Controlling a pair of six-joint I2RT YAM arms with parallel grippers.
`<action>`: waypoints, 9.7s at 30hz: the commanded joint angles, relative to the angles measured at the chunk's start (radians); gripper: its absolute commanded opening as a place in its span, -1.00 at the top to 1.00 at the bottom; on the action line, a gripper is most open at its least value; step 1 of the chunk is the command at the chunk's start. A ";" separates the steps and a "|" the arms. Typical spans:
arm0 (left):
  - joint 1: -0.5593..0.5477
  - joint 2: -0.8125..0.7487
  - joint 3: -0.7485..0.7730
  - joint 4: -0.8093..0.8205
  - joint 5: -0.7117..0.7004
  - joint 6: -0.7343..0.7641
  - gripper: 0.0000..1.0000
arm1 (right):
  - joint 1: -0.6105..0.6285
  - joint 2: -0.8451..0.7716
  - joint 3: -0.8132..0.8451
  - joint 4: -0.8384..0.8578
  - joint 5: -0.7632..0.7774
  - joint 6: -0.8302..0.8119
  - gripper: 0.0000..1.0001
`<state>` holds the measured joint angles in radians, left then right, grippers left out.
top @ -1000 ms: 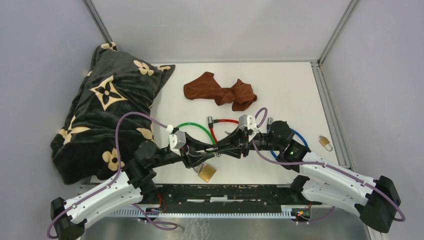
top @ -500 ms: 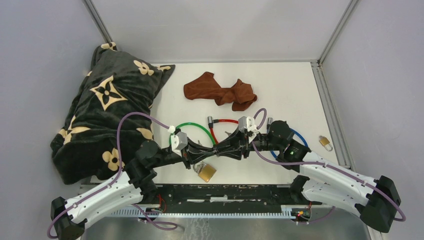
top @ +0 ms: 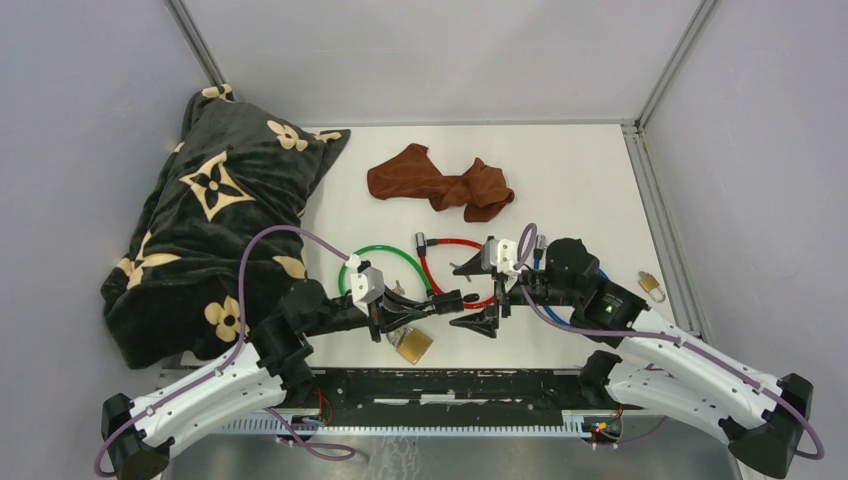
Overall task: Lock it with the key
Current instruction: Lock the lock.
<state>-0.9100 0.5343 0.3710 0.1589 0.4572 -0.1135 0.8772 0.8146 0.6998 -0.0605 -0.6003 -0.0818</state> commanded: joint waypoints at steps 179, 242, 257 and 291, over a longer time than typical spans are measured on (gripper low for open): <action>-0.079 0.283 0.225 0.000 0.121 -0.026 0.97 | 0.108 0.358 0.171 0.464 -0.087 0.011 1.00; -0.209 0.393 0.371 -0.063 0.070 0.041 0.97 | 0.047 0.354 0.136 0.263 -0.262 -0.139 1.00; -0.190 0.312 0.349 0.052 0.042 0.147 0.97 | -0.026 0.317 0.015 0.467 -0.373 -0.030 1.00; -0.089 0.295 0.374 0.161 0.083 -0.065 0.97 | 0.010 0.307 -0.070 0.732 -0.222 0.139 1.00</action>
<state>-0.9283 0.7387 0.6720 0.0433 0.4721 -0.0494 0.7723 1.0225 0.5701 0.7055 -0.8928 0.1558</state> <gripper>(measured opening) 0.067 0.394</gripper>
